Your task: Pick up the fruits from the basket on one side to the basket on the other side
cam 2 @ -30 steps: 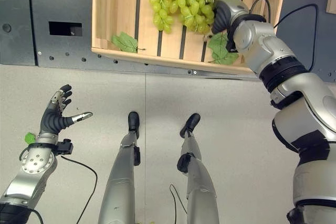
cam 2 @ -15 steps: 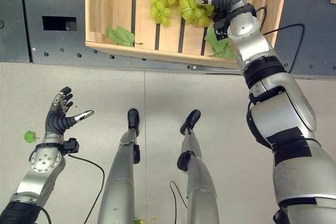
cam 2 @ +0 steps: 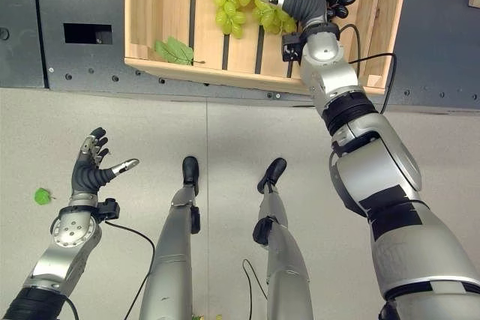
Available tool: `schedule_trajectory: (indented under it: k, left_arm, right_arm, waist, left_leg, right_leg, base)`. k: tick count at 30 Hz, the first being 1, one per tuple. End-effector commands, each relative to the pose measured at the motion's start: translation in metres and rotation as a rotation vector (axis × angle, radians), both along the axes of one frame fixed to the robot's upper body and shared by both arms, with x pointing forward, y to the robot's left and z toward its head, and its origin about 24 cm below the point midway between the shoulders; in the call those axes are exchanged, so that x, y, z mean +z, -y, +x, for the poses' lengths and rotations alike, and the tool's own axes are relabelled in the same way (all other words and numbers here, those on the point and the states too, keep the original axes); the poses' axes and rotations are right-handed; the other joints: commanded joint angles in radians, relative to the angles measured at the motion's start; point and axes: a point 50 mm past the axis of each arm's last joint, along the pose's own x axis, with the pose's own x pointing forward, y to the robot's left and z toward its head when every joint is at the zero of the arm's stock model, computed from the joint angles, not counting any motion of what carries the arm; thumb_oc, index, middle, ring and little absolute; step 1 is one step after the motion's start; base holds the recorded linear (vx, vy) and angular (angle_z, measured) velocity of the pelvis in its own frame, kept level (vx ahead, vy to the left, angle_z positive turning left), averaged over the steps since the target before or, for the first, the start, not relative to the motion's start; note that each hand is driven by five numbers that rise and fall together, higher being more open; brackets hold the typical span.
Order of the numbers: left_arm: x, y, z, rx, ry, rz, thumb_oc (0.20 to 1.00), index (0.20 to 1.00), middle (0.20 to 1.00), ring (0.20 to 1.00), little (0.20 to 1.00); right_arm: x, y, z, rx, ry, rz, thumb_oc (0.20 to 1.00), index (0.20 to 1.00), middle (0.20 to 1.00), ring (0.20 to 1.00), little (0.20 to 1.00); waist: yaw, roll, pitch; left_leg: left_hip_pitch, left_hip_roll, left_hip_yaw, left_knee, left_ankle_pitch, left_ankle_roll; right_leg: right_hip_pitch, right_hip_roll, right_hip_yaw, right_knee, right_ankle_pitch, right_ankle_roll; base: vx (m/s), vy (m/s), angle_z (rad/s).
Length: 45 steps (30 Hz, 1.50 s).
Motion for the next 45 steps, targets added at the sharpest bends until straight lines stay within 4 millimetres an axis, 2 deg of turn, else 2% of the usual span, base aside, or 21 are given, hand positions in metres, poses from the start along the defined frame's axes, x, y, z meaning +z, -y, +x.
schedule_trajectory:
  k: [1, 11, 22, 34, 42, 43, 44, 45]
  left_arm:
    - [0.015, -0.002, -0.005, -0.003, 0.071, 0.037, 1.000, 1.000, 1.000, 1.000, 1.000]
    - [0.016, -0.002, -0.004, 0.010, 0.074, 0.045, 1.000, 1.000, 1.000, 1.000, 1.000]
    - [0.014, -0.002, -0.005, 0.024, 0.070, 0.040, 1.000, 1.000, 1.000, 1.000, 1.000]
    - [0.010, 0.008, -0.003, -0.008, 0.063, 0.035, 1.000, 1.000, 1.000, 1.000, 1.000]
    - [0.011, 0.019, 0.002, -0.058, 0.070, 0.041, 1.000, 1.000, 1.000, 1.000, 1.000]
    - [0.012, 0.021, 0.003, -0.067, 0.077, 0.038, 1.000, 1.000, 1.000, 1.000, 1.000]
    - [0.012, 0.022, 0.003, -0.068, 0.077, 0.038, 1.000, 1.000, 1.000, 1.000, 1.000]
    - [0.012, 0.022, 0.003, -0.068, 0.078, 0.036, 1.000, 1.000, 1.000, 1.000, 1.000]
  right_arm:
    - [-0.060, -0.053, 0.004, 0.151, -0.181, -0.124, 1.000, 1.000, 1.000, 1.000, 1.000]
    - [-0.079, -0.091, -0.002, 0.206, -0.201, -0.285, 1.000, 1.000, 1.000, 1.000, 1.000]
    - [-0.089, -0.106, -0.005, 0.210, -0.227, -0.308, 1.000, 1.000, 1.000, 1.000, 1.000]
    - [-0.086, -0.078, 0.007, 0.060, -0.284, -0.290, 1.000, 1.000, 1.000, 1.000, 1.000]
    - [-0.078, -0.048, 0.013, -0.064, -0.297, -0.253, 1.000, 1.000, 1.000, 1.000, 1.000]
    - [-0.075, -0.042, 0.014, -0.084, -0.291, -0.261, 0.815, 0.815, 0.815, 0.815, 0.815]
    - [-0.075, -0.042, 0.014, -0.085, -0.291, -0.261, 0.595, 0.595, 0.595, 0.595, 0.595]
    - [-0.073, -0.039, 0.014, -0.110, -0.276, -0.291, 0.200, 0.200, 0.200, 0.200, 0.200]
  waist:
    - [0.028, -0.038, 0.010]
    - [0.030, -0.054, 0.010]
    - [0.038, -0.052, 0.010]
    - [0.062, -0.013, 0.010]
    - [0.089, 0.024, 0.010]
    - [0.094, 0.033, 0.010]
    - [0.095, 0.034, 0.010]
    - [0.098, 0.040, 0.010]
  left_leg:
    - [0.081, -0.065, -0.039, -0.151, 0.057, 0.033]
    - [0.093, -0.062, -0.040, -0.155, 0.057, 0.033]
    - [0.091, -0.064, -0.043, -0.158, 0.056, 0.036]
    - [0.087, -0.071, -0.047, -0.159, 0.053, 0.043]
    - [0.086, -0.079, -0.051, -0.162, 0.050, 0.048]
    - [0.086, -0.081, -0.053, -0.164, 0.052, 0.049]
    - [0.086, -0.081, -0.053, -0.165, 0.052, 0.049]
    - [0.086, -0.081, -0.054, -0.167, 0.053, 0.050]
  right_leg:
    - [0.093, -0.098, -0.001, 0.125, -0.130, 0.213]
    - [0.111, -0.092, -0.008, 0.117, -0.129, 0.209]
    - [0.111, -0.091, -0.012, 0.114, -0.129, 0.207]
    - [0.103, -0.096, -0.009, 0.120, -0.132, 0.207]
    - [0.102, -0.099, -0.009, 0.118, -0.134, 0.211]
    - [0.100, -0.100, -0.010, 0.119, -0.135, 0.212]
    - [0.100, -0.100, -0.011, 0.119, -0.135, 0.212]
    - [0.099, -0.102, -0.011, 0.119, -0.134, 0.213]
  base:
    - [0.00, 0.000, 0.00]
    - [0.00, 0.000, 0.00]
    - [0.00, 0.000, 0.00]
    - [0.00, 0.000, 0.00]
    - [0.00, 0.002, 0.02]
    - [0.00, 0.000, 0.00]
    - [0.01, 0.013, 0.04]
    - [0.01, 0.009, 0.04]
